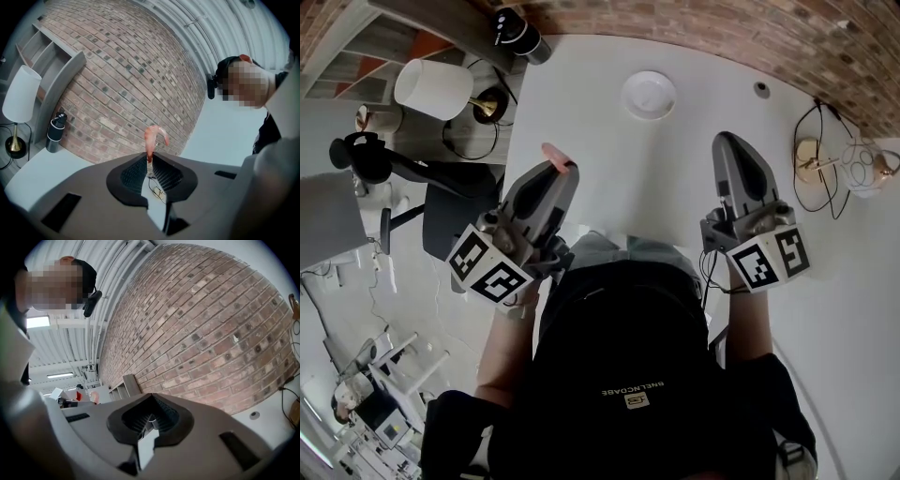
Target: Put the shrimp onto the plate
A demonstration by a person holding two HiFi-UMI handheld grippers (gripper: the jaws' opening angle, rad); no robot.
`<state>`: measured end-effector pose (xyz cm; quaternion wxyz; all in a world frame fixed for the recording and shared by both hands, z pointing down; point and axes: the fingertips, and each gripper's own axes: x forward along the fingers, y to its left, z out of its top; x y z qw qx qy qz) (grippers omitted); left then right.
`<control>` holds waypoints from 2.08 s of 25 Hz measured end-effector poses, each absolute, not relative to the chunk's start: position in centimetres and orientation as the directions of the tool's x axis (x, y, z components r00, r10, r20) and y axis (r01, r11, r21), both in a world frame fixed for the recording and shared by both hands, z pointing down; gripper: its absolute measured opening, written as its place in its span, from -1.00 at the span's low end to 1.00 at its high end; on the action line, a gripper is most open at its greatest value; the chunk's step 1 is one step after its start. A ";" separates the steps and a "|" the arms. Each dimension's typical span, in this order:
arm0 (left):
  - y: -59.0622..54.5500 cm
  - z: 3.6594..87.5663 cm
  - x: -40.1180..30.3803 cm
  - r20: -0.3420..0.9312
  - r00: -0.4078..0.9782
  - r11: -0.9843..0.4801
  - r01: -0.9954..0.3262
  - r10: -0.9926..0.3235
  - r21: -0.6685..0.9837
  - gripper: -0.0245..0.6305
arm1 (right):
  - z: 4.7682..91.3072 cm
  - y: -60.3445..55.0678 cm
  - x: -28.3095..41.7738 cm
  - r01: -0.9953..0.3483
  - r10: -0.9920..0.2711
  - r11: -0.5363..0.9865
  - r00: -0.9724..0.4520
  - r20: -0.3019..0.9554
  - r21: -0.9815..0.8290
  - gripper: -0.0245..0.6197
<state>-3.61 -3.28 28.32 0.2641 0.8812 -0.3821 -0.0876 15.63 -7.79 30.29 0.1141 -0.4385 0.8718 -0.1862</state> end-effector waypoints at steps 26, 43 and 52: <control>-6.1 29.3 -4.8 0.077 0.741 -0.585 -0.585 -0.667 0.561 -0.81 | 30.3 -9.0 15.0 -0.767 -0.849 0.486 -0.528 -0.017 -0.419 -0.91; -10.3 33.4 -3.0 0.134 0.792 -0.529 -0.513 -0.596 0.676 -0.81 | 30.9 -10.5 14.9 -0.806 -0.874 0.432 -0.485 0.033 -0.406 -0.91; -13.5 36.9 0.2 0.148 0.854 -0.504 -0.424 -0.498 0.752 -0.81 | 32.0 -11.0 16.0 -0.854 -0.896 0.355 -0.427 0.123 -0.381 -0.91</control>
